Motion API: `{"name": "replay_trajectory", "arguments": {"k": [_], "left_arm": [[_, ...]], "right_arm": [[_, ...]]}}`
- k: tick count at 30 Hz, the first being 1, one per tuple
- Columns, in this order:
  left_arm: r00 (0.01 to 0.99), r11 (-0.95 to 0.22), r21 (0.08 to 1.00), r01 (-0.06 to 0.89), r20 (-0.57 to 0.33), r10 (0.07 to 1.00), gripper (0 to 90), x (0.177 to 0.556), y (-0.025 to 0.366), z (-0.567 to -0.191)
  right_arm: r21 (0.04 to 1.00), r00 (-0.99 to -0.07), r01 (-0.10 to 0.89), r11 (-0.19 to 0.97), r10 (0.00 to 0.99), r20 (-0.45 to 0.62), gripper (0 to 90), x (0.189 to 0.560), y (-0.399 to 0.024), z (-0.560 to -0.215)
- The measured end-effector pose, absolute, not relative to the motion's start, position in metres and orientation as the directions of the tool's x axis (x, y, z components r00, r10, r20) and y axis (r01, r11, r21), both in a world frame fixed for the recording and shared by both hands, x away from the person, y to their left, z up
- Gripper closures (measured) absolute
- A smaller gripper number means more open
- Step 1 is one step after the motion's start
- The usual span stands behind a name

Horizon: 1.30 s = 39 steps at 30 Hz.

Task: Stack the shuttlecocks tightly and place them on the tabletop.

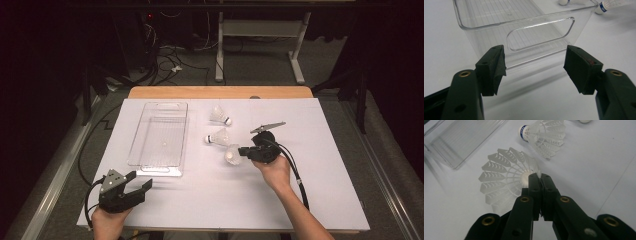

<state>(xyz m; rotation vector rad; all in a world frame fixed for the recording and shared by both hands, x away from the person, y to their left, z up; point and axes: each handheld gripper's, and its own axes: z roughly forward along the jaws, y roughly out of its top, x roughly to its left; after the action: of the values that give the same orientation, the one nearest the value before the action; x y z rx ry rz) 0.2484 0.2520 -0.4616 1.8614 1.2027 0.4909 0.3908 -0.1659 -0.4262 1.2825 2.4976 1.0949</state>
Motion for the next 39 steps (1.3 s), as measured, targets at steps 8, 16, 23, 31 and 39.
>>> {"name": "replay_trajectory", "arguments": {"k": [8,16,23,31,39], "left_arm": [[0.463,-0.186,0.814,0.55,-0.111,0.879,34.1,0.249,0.252,-0.462],[0.462,-0.204,0.812,0.547,-0.09,0.883,34.1,0.249,0.25,-0.462],[0.459,-0.197,0.813,0.548,-0.096,0.883,34.0,0.249,0.251,-0.462],[0.466,-0.205,0.805,0.557,-0.098,0.879,34.1,0.252,0.252,-0.463],[0.476,-0.221,0.802,0.555,-0.088,0.875,34.1,0.254,0.251,-0.464]], "right_arm": [[0.649,-0.619,0.659,0.38,0.764,0.182,86.8,0.392,-0.169,-0.428],[0.648,-0.61,0.657,0.385,0.777,0.157,82.8,0.391,-0.173,-0.429],[0.655,-0.59,0.661,0.366,0.793,0.152,81.1,0.394,-0.181,-0.433],[0.665,-0.569,0.669,0.333,0.805,0.169,75.9,0.397,-0.191,-0.438],[0.655,-0.553,0.681,0.328,0.817,0.166,73.0,0.402,-0.191,-0.444]]}}
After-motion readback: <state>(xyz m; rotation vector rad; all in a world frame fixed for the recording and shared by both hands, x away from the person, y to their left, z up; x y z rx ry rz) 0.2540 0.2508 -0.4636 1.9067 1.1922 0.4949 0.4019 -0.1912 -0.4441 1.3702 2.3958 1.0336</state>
